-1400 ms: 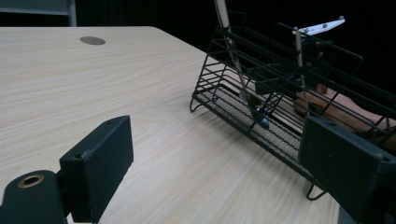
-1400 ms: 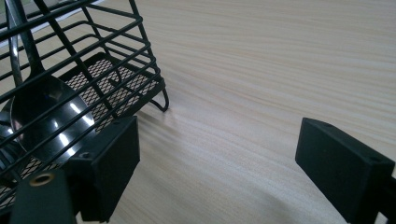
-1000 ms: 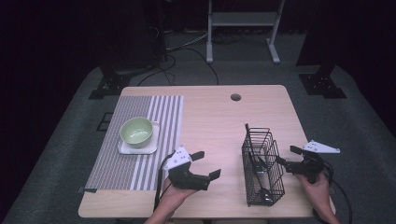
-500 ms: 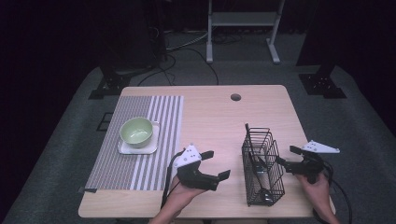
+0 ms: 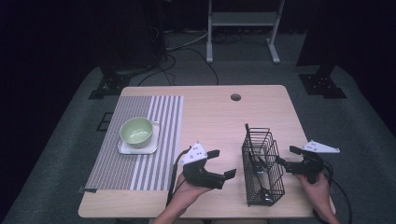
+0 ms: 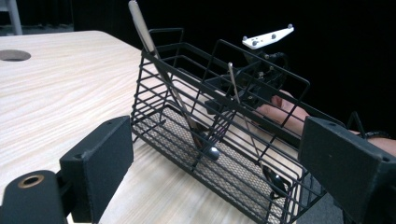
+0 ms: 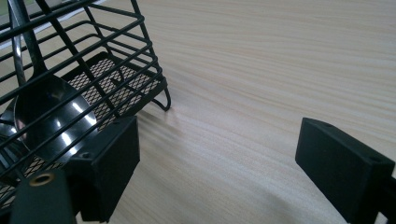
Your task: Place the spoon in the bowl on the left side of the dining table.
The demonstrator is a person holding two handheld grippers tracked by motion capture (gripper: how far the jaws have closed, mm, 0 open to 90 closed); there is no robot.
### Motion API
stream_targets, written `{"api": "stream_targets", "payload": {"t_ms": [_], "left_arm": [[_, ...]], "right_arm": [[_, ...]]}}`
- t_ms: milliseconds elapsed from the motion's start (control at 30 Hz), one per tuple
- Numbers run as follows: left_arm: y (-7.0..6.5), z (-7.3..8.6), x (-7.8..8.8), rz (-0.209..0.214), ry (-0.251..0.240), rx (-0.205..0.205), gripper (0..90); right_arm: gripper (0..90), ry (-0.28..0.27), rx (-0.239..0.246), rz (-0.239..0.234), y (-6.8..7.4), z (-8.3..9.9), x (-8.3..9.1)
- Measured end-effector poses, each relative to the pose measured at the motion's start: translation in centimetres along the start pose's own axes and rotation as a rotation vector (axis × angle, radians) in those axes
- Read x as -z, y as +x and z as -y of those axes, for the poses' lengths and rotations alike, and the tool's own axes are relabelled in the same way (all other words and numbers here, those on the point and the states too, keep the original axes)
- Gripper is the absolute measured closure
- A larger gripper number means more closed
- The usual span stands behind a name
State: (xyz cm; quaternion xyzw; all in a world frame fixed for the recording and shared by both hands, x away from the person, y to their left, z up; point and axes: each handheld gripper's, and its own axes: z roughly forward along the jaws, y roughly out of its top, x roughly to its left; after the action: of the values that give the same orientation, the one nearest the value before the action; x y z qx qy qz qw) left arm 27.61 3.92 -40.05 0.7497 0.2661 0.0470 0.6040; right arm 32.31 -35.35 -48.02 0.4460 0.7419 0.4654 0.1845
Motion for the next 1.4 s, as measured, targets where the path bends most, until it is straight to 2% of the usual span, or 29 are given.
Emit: {"api": "stream_targets", "payload": {"t_ms": [300,433,767,933,1200,1300,1400], "left_arm": [[-0.2,-0.4,-0.5,-0.001,0.001,0.008,9.7],[-0.4,-0.7,-0.9,0.003,0.008,-0.002,9.7],[-0.8,-1.0,-2.1,0.026,0.019,-0.004,10.0],[-1.0,-1.2,-2.8,0.036,0.036,-0.025,10.0],[-1.3,-1.7,-3.7,0.061,0.041,-0.03,13.5],[-1.3,-1.7,-3.9,0.068,0.04,-0.044,19.7],[-1.3,-1.8,-4.2,0.074,0.038,-0.04,20.5]], "right_arm": [[12.8,0.001,-0.002,-0.006,0.0,0.0,0.0],[12.8,0.003,-0.001,-0.008,0.0,0.0,0.0],[12.8,0.003,-0.002,-0.01,0.0,0.0,0.0],[12.8,0.004,-0.002,-0.012,0.0,0.0,0.0],[12.8,0.004,-0.001,-0.014,0.0,0.0,-0.1],[12.8,0.005,0.0,-0.014,0.0,0.0,-0.1],[12.8,0.006,0.003,-0.014,0.0,0.0,-0.1]]}}
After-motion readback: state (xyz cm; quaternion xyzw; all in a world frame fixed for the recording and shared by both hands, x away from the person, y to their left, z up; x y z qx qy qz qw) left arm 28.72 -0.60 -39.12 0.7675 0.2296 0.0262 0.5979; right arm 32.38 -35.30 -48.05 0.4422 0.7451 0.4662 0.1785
